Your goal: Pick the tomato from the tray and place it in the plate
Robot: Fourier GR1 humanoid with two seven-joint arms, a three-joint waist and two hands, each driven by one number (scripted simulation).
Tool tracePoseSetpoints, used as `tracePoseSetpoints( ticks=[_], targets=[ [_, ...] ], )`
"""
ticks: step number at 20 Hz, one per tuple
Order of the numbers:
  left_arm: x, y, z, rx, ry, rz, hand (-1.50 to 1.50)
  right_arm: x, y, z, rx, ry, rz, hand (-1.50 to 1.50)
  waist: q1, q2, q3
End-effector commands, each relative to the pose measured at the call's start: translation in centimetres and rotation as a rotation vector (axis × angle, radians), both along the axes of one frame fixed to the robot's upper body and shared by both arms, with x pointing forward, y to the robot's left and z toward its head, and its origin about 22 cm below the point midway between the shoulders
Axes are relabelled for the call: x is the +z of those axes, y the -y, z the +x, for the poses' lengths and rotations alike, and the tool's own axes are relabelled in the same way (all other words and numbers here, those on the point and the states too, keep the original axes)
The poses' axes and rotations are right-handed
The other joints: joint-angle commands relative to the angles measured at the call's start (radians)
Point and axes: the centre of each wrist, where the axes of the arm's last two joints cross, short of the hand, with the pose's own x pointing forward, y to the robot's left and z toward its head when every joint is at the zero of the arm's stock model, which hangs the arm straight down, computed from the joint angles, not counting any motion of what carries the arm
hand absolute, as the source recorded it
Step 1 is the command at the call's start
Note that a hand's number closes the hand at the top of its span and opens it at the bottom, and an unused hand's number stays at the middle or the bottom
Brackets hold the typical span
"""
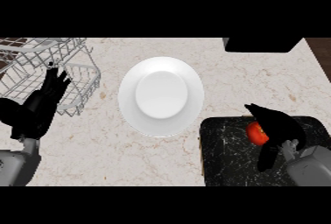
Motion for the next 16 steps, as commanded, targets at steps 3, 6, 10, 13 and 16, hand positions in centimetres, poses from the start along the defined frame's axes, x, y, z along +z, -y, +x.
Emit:
tracePoseSetpoints(
  ticks=[3,6,10,13,16],
  targets=[
    [2.3,1.6,0.8,-0.068,0.147,0.010,0.00,-1.6,0.5,0.9,-0.030,-0.047,-0.044,-1.50,-0.003,-0.011,0.014],
    [4.3,1.2,1.2,-0.060,0.170,0.008,0.00,-1.8,1.4,1.6,-0.029,-0.032,-0.095,-1.50,-0.001,-0.012,0.014],
    [3.6,1.5,1.7,-0.069,0.160,-0.002,0.00,-2.4,-1.0,1.4,0.057,0.184,0.003,1.50,-0.004,-0.010,0.015],
    [3.7,0.9,1.1,-0.083,0.152,0.001,0.00,-3.8,-2.2,1.2,0.050,0.264,-0.031,1.50,0.003,-0.011,0.015],
    [3.5,0.8,1.1,-0.067,0.161,0.001,0.00,-2.9,-0.4,1.6,0.080,0.377,-0.067,1.50,-0.002,-0.011,0.015]
  ],
)
